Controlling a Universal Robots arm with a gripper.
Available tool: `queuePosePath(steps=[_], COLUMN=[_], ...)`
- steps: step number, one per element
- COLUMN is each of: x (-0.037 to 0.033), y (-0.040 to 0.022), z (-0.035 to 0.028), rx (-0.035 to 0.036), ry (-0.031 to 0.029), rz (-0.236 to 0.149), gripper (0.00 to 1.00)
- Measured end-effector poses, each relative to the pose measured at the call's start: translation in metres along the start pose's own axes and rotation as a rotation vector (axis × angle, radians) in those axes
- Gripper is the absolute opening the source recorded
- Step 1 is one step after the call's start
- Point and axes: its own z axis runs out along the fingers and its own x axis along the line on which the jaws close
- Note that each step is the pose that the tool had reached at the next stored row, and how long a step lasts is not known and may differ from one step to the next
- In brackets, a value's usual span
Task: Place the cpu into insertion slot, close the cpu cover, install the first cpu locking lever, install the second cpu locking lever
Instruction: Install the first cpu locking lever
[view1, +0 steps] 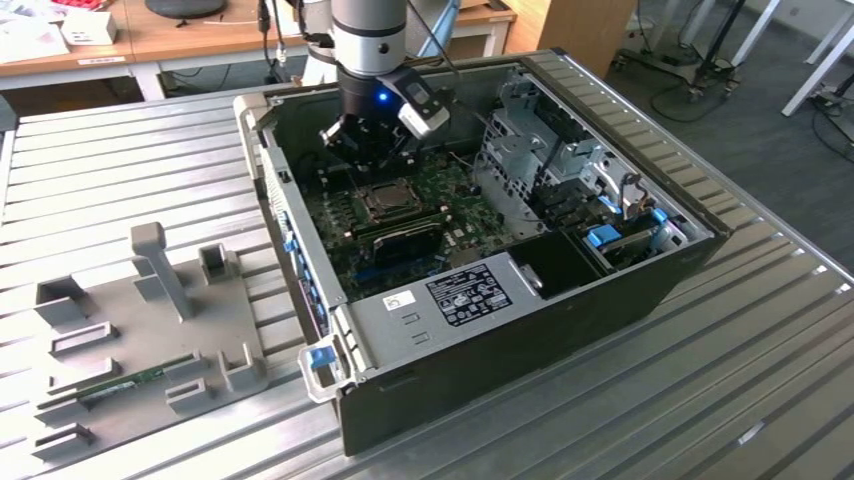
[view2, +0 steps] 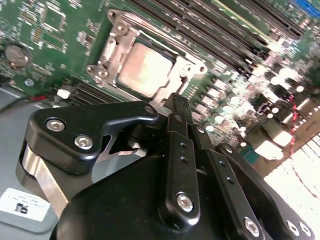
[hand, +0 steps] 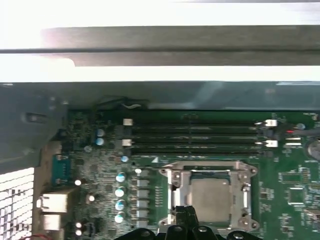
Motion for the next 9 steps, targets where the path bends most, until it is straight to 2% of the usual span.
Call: queuePosePath(steps=[9], x=[0.0187], y=[-0.0001], z=[-0.0008], rx=[-0.0002], ry=[-0.0081], rz=[-0.001], gripper=[0.10])
